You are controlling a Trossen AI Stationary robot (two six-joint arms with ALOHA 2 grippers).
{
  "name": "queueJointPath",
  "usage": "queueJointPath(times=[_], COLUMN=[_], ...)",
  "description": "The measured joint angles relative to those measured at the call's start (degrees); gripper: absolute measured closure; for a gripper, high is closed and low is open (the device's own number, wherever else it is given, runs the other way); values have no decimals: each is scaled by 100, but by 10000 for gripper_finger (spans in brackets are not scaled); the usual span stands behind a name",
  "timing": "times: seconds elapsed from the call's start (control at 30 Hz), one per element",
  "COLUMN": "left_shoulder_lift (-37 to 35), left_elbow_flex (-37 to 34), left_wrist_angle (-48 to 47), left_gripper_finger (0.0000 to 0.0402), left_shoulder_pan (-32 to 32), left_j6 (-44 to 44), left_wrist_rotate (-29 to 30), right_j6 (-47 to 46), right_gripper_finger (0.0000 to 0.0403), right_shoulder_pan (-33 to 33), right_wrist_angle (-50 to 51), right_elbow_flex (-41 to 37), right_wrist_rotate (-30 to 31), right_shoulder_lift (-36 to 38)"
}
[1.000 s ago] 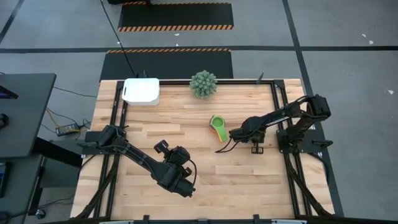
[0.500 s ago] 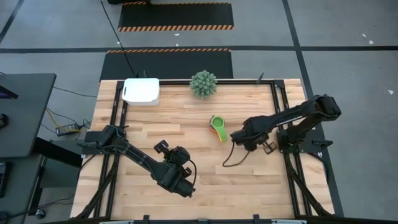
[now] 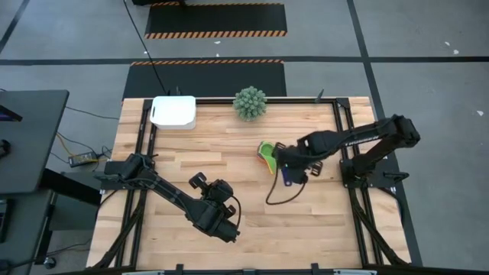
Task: Nest measuring cups in basket
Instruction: Stack the violet measuring cup on top of the green measuring cup
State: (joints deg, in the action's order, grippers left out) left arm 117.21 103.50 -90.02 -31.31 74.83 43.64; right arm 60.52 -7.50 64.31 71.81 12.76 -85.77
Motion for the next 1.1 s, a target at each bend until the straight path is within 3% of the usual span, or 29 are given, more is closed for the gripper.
queueJointPath(times=[0.4, 0.57, 0.8, 1.1], left_shoulder_lift=[-109, -218, -251, -251], left_elbow_flex=[2, 4, 4, 4], left_wrist_angle=[2, 0, 0, 2], left_gripper_finger=[401, 401, 401, 401], left_shoulder_pan=[0, 0, 0, 1], left_j6=[-41, -46, -50, -52], left_wrist_rotate=[-3, 7, 17, 4], right_j6=[1036, 1318, 1954, 2115], right_gripper_finger=[388, 388, 388, 388], right_shoulder_pan=[962, 1264, 1522, 1808], right_wrist_angle=[-309, -308, -631, -481], right_elbow_flex=[917, 942, 942, 942], right_wrist_rotate=[-415, -785, -680, -687], right_shoulder_lift=[-827, -1193, -1587, -1614])
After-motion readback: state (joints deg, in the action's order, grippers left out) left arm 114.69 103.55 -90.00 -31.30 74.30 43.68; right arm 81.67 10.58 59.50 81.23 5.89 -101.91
